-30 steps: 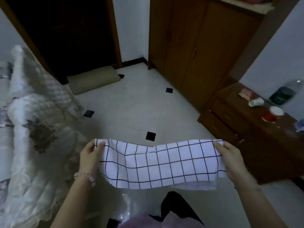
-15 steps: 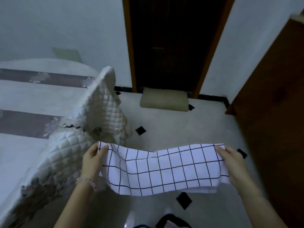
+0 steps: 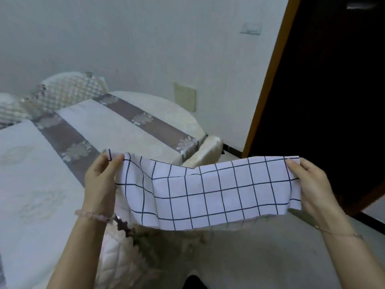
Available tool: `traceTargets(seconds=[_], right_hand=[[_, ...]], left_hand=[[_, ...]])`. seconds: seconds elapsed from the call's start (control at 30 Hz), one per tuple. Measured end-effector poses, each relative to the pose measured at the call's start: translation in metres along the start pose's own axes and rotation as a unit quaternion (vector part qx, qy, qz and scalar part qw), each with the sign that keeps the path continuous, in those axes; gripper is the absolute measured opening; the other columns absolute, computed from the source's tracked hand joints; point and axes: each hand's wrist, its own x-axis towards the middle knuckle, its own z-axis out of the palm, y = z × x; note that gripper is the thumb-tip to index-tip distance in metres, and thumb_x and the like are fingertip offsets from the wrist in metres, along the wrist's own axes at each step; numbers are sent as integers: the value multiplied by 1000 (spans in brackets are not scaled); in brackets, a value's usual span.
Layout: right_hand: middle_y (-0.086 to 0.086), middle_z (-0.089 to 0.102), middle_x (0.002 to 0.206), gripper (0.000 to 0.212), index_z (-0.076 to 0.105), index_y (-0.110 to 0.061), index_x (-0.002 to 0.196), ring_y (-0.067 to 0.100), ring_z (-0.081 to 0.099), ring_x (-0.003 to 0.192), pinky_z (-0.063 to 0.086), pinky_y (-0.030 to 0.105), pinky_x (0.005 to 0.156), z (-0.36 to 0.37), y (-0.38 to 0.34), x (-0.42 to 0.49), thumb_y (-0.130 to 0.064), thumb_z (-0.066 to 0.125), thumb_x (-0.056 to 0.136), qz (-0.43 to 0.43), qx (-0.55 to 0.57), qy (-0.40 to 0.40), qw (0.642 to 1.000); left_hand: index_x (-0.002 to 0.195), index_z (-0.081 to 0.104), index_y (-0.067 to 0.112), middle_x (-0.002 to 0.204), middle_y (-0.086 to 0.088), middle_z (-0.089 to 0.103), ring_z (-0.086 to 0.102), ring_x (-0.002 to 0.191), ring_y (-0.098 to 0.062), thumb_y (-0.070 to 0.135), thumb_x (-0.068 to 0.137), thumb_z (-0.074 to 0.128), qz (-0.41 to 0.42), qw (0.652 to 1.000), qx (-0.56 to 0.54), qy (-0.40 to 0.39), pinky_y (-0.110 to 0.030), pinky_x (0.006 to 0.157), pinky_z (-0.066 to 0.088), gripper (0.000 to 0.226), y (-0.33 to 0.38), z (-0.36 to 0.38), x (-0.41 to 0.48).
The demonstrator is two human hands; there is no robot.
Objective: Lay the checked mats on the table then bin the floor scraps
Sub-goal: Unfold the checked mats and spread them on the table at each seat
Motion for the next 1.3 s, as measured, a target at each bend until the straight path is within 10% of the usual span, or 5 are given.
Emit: traceTargets(seconds=[0.43,0.63,0.87,1.03,1.3], right_hand=[[-4,74,77,13,70,-14,82,12,66,75,54,27,71,258,-30,251,-28,68,81,10,104,-248,963],[1,69,85,14,66,-15,84,14,62,82,50,31,77,343,-15,321,-16,55,92,9,84,-318,944],[-3,73,75,21,70,-16,78,12,66,72,55,24,64,372,40,356,-37,67,77,71,21,-391,917],[-1,74,70,14,67,-10,85,12,70,65,56,21,53,360,97,355,-12,55,92,133,-63,-415,898],[25,68,95,22,66,10,96,34,63,92,45,28,67,362,149,358,-10,58,91,152,-215,-389,883]], left_hand=[[69,58,20,70,-2,57,52,62,-12,15,89,57,29,973,33,226,-20,51,42,20,11,-43,176],[69,59,22,76,-4,55,50,72,-18,21,85,62,5,945,54,322,-30,59,38,16,-6,-65,207],[71,58,18,76,-6,56,50,71,-19,18,89,58,-85,908,84,401,-26,55,39,17,-69,-59,185],[67,56,17,77,-12,55,50,71,-23,23,85,64,-202,878,118,418,-33,61,37,20,-131,-66,153],[64,51,10,67,-8,51,44,68,-21,15,87,62,-325,836,193,398,-29,61,33,26,-173,-67,155]])
